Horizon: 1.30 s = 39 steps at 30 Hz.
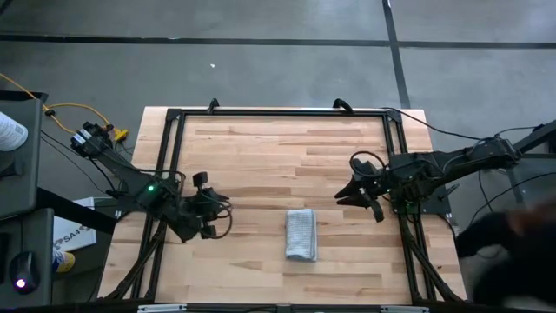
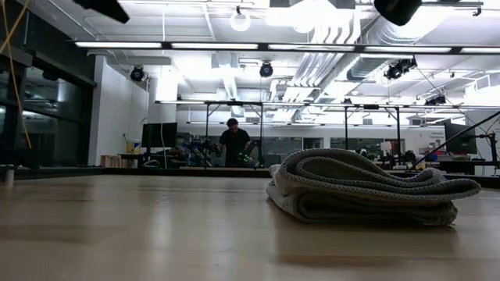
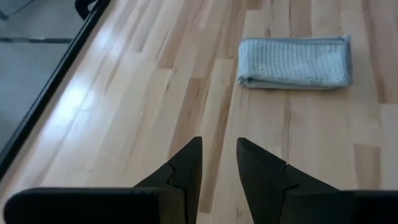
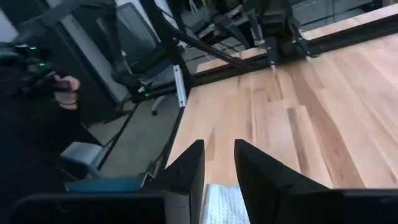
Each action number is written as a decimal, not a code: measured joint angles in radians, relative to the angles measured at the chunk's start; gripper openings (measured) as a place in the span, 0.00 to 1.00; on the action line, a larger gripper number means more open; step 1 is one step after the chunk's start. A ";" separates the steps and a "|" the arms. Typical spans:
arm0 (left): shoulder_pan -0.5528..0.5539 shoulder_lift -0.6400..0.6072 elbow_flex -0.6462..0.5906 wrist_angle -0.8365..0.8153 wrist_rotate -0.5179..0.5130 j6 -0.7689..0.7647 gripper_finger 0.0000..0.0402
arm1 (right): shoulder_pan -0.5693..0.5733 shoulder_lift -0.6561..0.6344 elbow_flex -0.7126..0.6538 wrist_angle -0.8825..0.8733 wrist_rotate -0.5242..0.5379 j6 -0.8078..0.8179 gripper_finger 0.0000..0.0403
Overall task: Fold microfiber towels
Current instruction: Return to Home Position
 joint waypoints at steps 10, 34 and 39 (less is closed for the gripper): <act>-0.044 -0.107 -0.175 0.144 -0.003 -0.038 0.25 | 0.001 -0.191 -0.001 0.029 -0.180 -0.036 0.20; -0.042 -0.116 -0.221 0.161 -0.003 -0.083 0.25 | 0.000 -0.804 -0.286 -0.054 -0.059 -0.082 0.20; -0.042 -0.115 -0.221 0.166 -0.001 -0.083 0.25 | 0.000 -0.813 -0.323 -0.063 -0.024 -0.106 0.20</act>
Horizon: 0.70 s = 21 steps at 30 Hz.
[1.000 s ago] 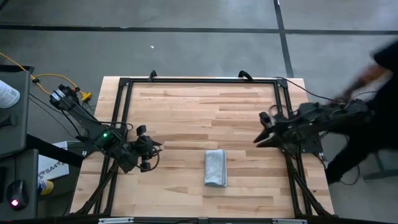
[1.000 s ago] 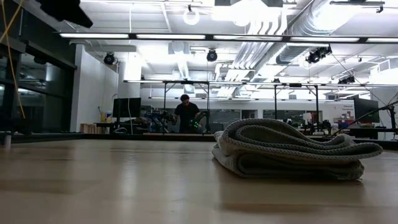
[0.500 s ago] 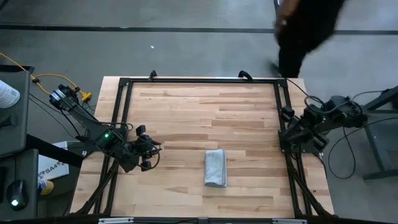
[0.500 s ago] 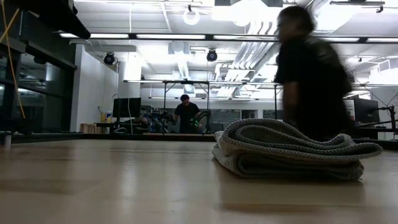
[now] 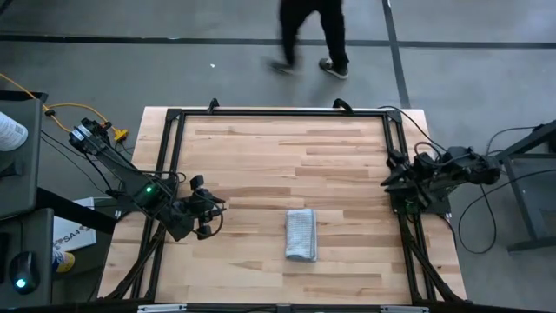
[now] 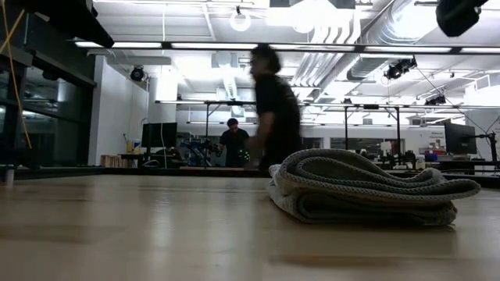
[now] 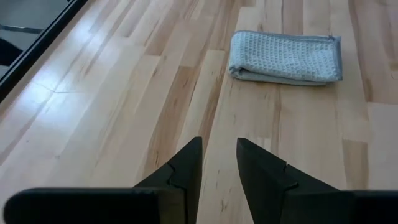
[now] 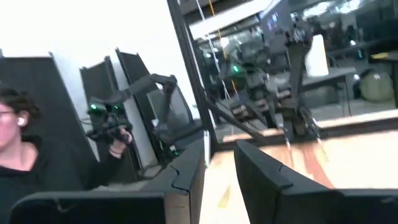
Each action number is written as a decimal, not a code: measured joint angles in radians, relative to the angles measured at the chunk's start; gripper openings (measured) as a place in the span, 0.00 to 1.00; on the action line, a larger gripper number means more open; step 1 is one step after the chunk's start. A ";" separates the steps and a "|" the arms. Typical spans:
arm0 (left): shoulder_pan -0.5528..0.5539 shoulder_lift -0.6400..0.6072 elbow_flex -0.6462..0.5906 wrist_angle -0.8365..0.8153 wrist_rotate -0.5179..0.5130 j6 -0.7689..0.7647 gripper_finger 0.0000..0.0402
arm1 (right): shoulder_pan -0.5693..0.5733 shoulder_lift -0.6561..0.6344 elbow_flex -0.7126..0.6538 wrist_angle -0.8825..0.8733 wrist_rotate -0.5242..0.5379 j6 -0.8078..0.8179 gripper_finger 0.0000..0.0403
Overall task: Fold microfiber towels
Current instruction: Return to Home Position
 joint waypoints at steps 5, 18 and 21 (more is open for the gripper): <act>0.000 0.000 0.000 0.003 0.003 0.000 0.25 | -0.001 0.004 0.001 -0.034 0.070 -0.003 0.20; 0.000 0.000 0.000 0.004 0.023 0.001 0.25 | 0.000 -0.001 0.002 -0.247 0.211 -0.001 0.20; 0.000 0.000 0.000 0.010 0.024 0.001 0.25 | 0.000 -0.001 0.002 -0.255 0.218 0.003 0.20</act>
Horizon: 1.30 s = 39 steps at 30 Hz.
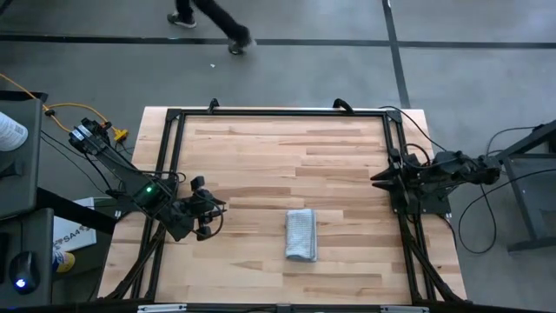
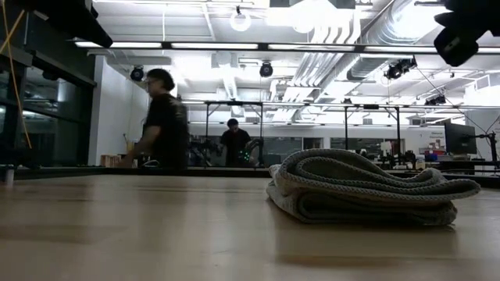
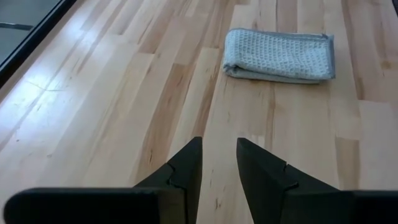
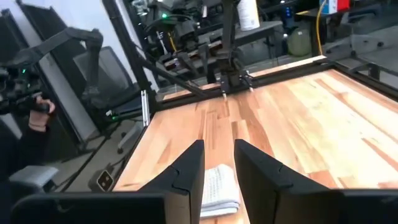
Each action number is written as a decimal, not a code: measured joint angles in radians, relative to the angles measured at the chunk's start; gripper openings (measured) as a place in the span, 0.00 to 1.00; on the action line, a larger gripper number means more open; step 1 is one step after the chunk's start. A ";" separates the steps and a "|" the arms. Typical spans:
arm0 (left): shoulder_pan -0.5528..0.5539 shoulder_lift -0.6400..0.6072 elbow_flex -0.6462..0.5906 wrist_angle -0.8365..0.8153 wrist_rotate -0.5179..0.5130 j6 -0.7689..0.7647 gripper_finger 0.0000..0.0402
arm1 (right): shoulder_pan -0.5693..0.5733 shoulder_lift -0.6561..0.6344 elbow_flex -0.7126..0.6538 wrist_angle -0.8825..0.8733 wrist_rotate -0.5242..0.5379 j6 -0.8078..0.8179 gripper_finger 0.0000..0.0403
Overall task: Fold microfiber towels
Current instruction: Return to Home Position
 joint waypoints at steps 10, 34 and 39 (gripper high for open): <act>0.000 0.000 0.000 0.027 0.005 0.027 0.25 | 0.000 0.036 -0.008 -0.018 0.027 0.133 0.20; 0.000 0.000 0.000 0.065 0.007 0.035 0.25 | 0.000 0.001 -0.250 0.172 0.002 -0.009 0.20; 0.000 0.000 0.000 0.090 0.007 0.059 0.25 | 0.000 0.001 -0.314 0.337 -0.037 -0.047 0.20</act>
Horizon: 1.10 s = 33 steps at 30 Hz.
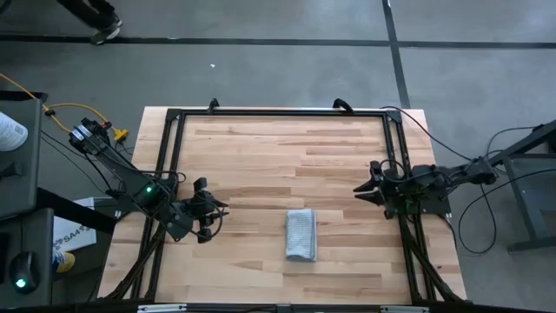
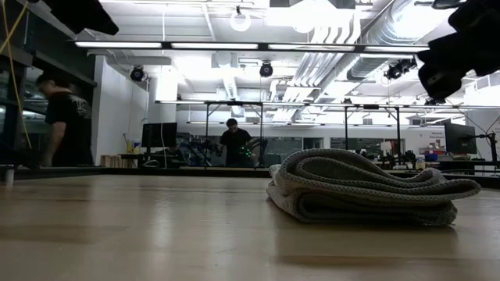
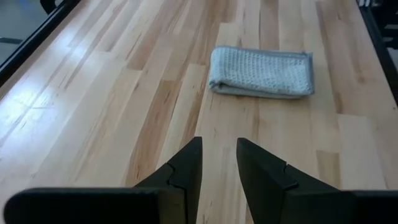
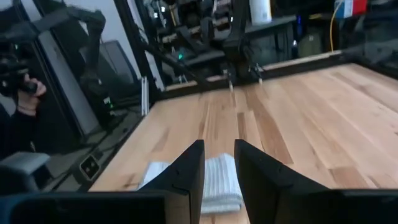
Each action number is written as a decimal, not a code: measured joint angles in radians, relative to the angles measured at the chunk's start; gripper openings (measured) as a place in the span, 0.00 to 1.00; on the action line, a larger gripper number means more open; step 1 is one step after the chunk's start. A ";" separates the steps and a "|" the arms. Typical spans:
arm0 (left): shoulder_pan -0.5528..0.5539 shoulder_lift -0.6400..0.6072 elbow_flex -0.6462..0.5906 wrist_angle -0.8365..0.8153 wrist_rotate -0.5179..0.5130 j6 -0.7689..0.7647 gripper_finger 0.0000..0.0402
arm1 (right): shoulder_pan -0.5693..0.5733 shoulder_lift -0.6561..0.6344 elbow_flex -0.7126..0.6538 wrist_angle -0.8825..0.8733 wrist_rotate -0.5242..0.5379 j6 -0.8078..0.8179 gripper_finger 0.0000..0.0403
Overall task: Fold microfiber towels
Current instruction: Return to Home Position
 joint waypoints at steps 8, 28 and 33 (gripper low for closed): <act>0.000 0.000 0.000 0.008 0.031 0.000 0.25 | 0.000 0.006 -0.102 0.197 -0.028 -0.023 0.20; 0.000 0.000 0.000 0.030 0.044 -0.007 0.25 | 0.000 0.000 -0.103 0.193 -0.023 -0.003 0.20; 0.000 0.000 0.000 0.033 0.045 -0.007 0.25 | 0.000 0.000 -0.103 0.194 -0.023 0.000 0.20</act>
